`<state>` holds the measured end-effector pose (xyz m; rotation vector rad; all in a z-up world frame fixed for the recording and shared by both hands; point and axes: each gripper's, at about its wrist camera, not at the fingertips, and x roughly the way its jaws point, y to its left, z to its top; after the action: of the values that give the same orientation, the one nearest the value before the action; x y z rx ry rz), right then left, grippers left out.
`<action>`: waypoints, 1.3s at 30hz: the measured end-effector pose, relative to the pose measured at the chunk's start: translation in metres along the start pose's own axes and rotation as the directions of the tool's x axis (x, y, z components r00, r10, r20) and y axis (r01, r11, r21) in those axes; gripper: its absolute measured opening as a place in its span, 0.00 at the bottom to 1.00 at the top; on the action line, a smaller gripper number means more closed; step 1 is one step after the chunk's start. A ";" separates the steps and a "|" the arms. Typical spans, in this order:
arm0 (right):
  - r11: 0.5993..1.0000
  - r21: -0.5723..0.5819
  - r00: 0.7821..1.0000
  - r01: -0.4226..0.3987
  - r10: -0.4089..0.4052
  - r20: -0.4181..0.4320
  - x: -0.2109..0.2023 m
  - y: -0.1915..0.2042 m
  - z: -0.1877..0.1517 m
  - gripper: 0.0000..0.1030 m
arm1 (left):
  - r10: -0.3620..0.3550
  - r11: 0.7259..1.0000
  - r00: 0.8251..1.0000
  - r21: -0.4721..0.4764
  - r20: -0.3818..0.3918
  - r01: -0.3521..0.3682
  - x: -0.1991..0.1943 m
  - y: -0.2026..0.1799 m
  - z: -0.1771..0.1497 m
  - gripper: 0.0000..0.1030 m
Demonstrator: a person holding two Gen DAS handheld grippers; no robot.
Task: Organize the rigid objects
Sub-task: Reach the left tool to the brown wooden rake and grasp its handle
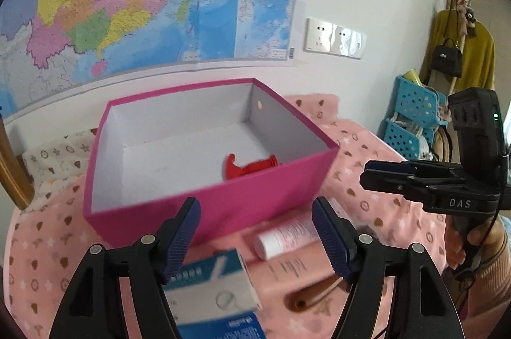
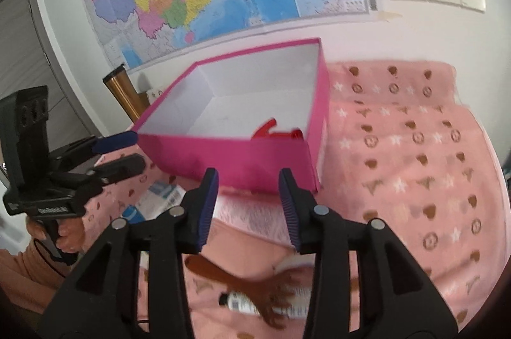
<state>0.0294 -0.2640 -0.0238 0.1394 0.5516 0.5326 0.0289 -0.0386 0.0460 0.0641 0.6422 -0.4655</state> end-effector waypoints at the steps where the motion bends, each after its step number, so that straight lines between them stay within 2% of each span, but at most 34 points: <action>1: 1.000 0.006 1.000 0.000 0.000 -0.006 -0.002 -0.002 -0.004 0.40 | 0.000 1.000 1.000 0.001 -0.004 0.000 -0.001 -0.002 -0.004 0.72; 6: 0.999 0.023 0.998 0.030 -0.029 -0.048 -0.006 -0.007 -0.028 0.40 | -0.022 1.000 0.999 -0.017 -0.025 0.021 -0.003 -0.011 -0.023 0.72; 13: 0.993 0.109 0.993 0.054 -0.042 -0.115 -0.007 -0.026 -0.062 0.41 | -0.079 0.997 0.990 -0.009 -0.115 0.079 0.007 -0.031 -0.055 0.72; 16: 0.987 0.150 0.992 0.051 -0.032 -0.125 -0.009 -0.032 -0.073 0.49 | -0.098 0.995 0.982 -0.009 -0.160 0.098 0.016 -0.039 -0.067 0.72; 18: 0.986 0.159 0.991 0.055 -0.034 -0.127 -0.011 -0.032 -0.077 0.50 | -0.107 0.994 0.976 -0.016 -0.189 0.106 0.022 -0.041 -0.074 0.72; 34: 0.980 0.198 0.991 0.026 0.001 -0.137 -0.007 -0.026 -0.097 0.50 | -0.143 0.989 0.952 -0.083 -0.271 0.125 0.051 -0.041 -0.090 0.71; 39: 0.979 0.203 0.991 0.012 0.016 -0.134 -0.004 -0.025 -0.099 0.50 | -0.107 0.994 0.956 -0.050 -0.274 0.097 0.056 -0.047 -0.089 0.69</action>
<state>-0.0151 -0.2888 -0.1126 0.3002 0.7387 0.4889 -0.0029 -0.0854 -0.0547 0.0623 0.9324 -0.5498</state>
